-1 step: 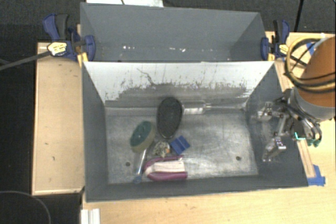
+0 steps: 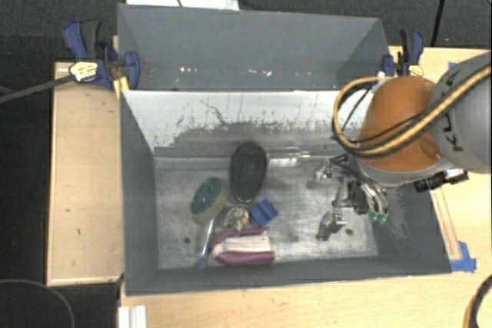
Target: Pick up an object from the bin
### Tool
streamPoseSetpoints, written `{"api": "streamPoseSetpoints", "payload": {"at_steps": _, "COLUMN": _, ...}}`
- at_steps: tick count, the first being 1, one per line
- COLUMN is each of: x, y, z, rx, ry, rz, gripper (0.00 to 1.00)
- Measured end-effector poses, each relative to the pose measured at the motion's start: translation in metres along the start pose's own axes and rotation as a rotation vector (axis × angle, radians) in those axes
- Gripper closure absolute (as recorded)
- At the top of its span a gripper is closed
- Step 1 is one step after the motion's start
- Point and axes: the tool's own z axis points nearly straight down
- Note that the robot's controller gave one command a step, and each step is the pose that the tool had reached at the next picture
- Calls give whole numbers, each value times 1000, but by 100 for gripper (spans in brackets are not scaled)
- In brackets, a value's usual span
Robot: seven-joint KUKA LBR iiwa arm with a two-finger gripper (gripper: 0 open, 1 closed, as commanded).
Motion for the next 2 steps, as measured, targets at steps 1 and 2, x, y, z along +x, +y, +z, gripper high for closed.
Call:
{"api": "streamPoseSetpoints", "payload": {"at_steps": 1, "x": -23, "y": 65, "z": 5, "rx": -1, "ry": -9, "rz": 35, "gripper": 0}}
{"api": "streamPoseSetpoints", "payload": {"at_steps": 2, "x": 10, "y": 94, "z": 61, "rx": 4, "ry": -17, "rz": -29, "gripper": 0}}
